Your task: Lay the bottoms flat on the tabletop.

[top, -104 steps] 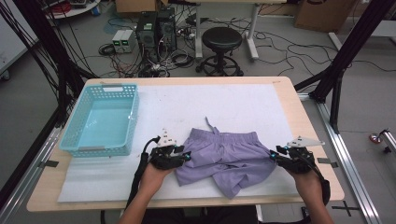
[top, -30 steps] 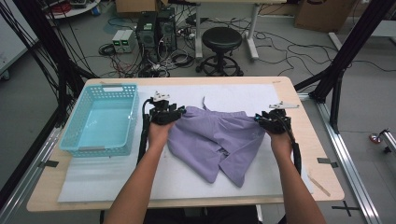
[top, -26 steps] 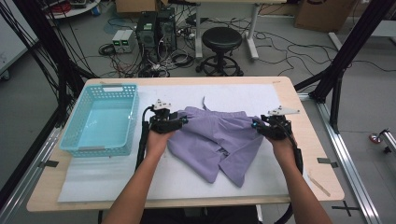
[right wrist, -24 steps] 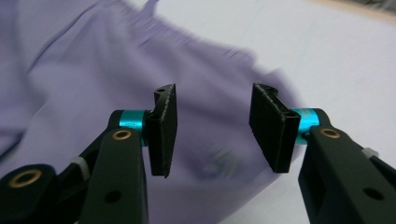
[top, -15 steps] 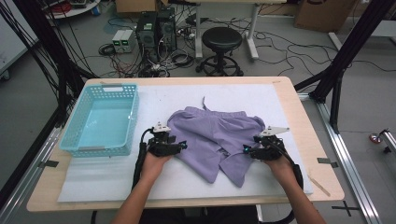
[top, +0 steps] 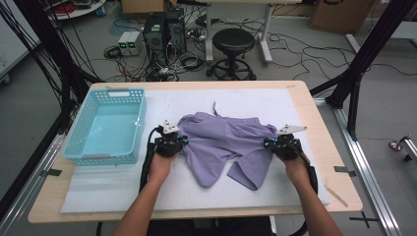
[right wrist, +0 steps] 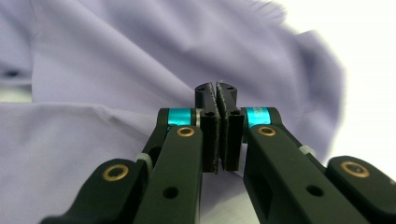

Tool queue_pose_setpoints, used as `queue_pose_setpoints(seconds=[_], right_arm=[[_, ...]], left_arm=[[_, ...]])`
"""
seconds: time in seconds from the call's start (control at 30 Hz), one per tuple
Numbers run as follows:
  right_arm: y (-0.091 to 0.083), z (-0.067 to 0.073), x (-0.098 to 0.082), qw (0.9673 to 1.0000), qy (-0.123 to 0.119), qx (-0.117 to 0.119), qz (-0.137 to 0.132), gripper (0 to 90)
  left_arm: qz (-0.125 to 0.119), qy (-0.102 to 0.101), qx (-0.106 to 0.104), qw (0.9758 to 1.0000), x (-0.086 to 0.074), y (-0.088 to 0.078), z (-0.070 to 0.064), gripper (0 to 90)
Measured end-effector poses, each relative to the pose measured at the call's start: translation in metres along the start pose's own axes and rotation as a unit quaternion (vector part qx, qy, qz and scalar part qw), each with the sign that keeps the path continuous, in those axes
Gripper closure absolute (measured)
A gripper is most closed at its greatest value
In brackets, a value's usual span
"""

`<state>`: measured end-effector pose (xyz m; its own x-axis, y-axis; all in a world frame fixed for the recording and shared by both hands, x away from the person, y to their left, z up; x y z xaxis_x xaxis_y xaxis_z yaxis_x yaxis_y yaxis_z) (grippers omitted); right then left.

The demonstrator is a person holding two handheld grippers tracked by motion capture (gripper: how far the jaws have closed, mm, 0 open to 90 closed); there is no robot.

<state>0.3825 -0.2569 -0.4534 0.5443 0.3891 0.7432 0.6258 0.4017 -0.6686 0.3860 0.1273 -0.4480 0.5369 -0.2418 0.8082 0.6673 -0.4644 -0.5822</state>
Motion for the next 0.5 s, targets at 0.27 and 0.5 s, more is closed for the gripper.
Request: queue_pose_setpoints(seconds=[0.27,0.5], right_arm=[[0.003,-0.036,-0.002,0.9948,0.088,-0.042,-0.030,88.7],[-0.010,-0.041,-0.003,0.9930,0.094,-0.052,-0.050,79.8]], left_arm=[[-0.021,-0.023,0.034,0.9990,0.021,0.013,0.026,89.1],[-0.049,-0.035,0.009,0.9982,0.019,0.007,0.021,71.7]])
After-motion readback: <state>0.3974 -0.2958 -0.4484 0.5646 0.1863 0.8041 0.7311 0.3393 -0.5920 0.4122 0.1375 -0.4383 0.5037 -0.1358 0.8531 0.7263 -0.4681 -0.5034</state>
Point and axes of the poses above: each handheld gripper's, and its own axes: y roughly forward along the jaws, x roughly out of its top, z roughly to its left, the point moved 2 cm from there along y, roughly forward along the jaws, and after that the axes turned 1 degree about -y, right-handed, at the moved point
